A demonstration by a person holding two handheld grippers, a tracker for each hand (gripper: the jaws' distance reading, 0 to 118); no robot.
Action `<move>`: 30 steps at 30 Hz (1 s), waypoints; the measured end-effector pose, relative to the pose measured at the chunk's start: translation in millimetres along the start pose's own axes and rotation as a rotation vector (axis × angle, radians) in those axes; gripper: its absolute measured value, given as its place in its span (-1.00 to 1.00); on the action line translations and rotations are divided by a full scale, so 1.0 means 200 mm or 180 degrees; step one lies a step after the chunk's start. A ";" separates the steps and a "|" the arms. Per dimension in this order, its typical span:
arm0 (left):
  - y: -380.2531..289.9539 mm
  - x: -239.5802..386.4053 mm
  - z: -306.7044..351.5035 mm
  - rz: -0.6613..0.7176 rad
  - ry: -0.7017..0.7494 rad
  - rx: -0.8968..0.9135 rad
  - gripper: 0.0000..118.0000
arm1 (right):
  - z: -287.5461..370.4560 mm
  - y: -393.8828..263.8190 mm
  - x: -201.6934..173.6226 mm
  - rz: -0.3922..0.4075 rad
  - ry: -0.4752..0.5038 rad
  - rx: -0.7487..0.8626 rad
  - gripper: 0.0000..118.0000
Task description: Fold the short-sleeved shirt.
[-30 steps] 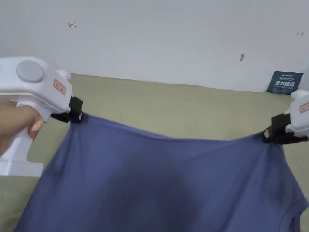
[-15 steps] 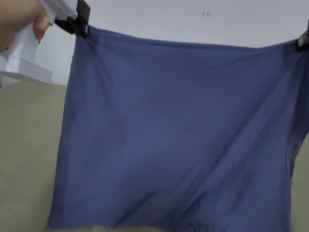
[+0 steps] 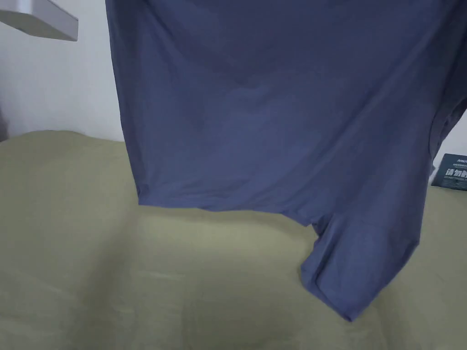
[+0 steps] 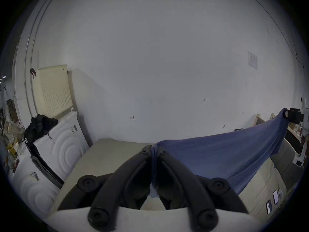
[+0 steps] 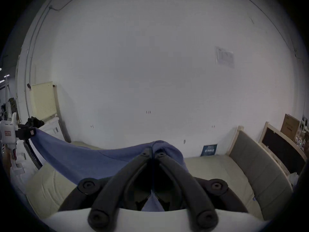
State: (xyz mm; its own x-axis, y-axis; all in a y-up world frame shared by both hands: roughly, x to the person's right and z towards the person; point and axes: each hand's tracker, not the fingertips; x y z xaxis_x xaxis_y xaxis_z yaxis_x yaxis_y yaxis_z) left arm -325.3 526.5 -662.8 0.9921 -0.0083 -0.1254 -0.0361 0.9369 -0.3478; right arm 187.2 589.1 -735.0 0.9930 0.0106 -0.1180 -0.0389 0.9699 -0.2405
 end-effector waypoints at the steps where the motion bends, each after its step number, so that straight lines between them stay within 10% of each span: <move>1: 0.00 0.00 0.02 -0.0009 0.0007 0.0005 -0.91 | 0.03 0.01 -0.01 0.0015 0.0013 0.0025 -0.97; 30: -1.41 -0.25 0.74 0.0192 -0.0479 -0.1057 -0.91 | 0.89 -1.40 -0.03 -0.0047 0.0224 -0.1517 -0.97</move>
State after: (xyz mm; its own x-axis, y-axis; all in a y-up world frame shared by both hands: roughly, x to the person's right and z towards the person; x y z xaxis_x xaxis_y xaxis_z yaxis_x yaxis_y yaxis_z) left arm -346.1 314.7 -420.7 0.9927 0.1181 -0.0255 -0.1077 0.7694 -0.6297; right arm 213.0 360.0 -494.9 0.9845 -0.0348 -0.1721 -0.0881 0.7499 -0.6556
